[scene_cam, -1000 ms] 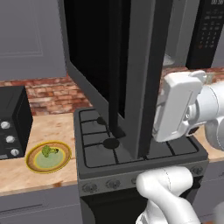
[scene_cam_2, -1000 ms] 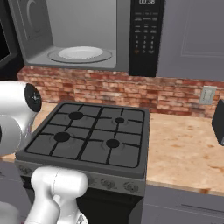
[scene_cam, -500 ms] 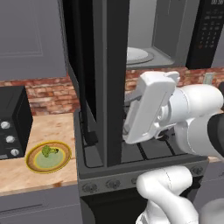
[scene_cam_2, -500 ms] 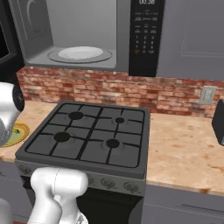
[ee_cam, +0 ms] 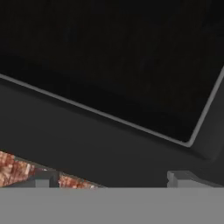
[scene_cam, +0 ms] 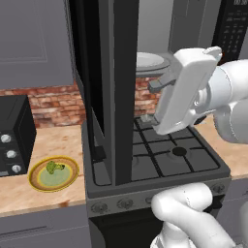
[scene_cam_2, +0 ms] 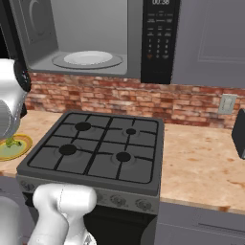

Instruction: Pick the broccoli from the counter and place it in the microwave. Then turn on the microwave.

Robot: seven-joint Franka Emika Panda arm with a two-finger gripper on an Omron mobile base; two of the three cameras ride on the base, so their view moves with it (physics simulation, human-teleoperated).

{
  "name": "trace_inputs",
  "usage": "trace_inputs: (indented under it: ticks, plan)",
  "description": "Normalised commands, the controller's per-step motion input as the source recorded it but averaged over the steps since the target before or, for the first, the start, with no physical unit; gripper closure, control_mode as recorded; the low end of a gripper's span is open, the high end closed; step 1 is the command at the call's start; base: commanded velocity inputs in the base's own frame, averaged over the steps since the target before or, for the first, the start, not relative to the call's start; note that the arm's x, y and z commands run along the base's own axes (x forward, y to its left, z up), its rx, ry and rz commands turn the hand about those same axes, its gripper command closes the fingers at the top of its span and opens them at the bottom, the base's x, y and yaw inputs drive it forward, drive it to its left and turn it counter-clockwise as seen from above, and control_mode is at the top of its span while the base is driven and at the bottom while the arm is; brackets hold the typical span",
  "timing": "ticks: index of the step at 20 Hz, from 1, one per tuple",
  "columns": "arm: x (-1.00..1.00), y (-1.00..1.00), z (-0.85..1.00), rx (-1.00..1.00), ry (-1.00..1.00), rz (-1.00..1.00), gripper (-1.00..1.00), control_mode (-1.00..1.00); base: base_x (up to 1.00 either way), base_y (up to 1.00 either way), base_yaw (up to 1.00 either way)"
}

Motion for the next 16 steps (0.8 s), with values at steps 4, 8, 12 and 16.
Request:
trace_inputs:
  ticks: [4,8,12,16]
  plan:
    - [0.06,-0.75,0.02,-0.25,-0.05,-0.03,-1.00,-1.00,0.00,0.00,0.00]
    - [0.31,-0.57,-0.11,-0.24,-0.09,0.00,-1.00,-1.00,0.00,0.00,0.00]
    - [0.39,-0.33,-0.55,-0.22,-0.16,0.00,-1.00,-1.00,0.00,0.00,0.00]
    - [0.38,-0.18,-0.90,-0.13,-0.17,0.00,-1.00,-1.00,0.00,0.00,0.00]
